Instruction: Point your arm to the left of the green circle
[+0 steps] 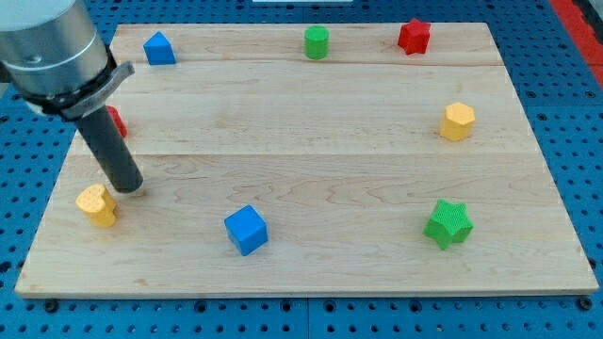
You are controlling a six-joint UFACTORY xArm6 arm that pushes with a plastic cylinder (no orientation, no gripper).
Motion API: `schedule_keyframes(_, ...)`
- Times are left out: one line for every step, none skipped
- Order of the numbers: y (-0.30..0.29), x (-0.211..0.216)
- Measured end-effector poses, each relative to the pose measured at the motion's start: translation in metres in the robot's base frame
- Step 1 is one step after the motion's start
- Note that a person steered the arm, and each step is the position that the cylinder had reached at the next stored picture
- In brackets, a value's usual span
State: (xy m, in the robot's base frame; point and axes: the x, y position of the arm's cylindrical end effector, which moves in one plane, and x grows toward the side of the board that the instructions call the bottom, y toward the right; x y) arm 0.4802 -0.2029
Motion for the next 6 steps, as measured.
schedule_keyframes(0.008,-0.003)
schedule_keyframes(0.052,-0.029)
schedule_keyframes(0.06,-0.086)
schedule_keyframes(0.042,-0.113)
schedule_keyframes(0.06,-0.167)
schedule_keyframes(0.096,-0.229)
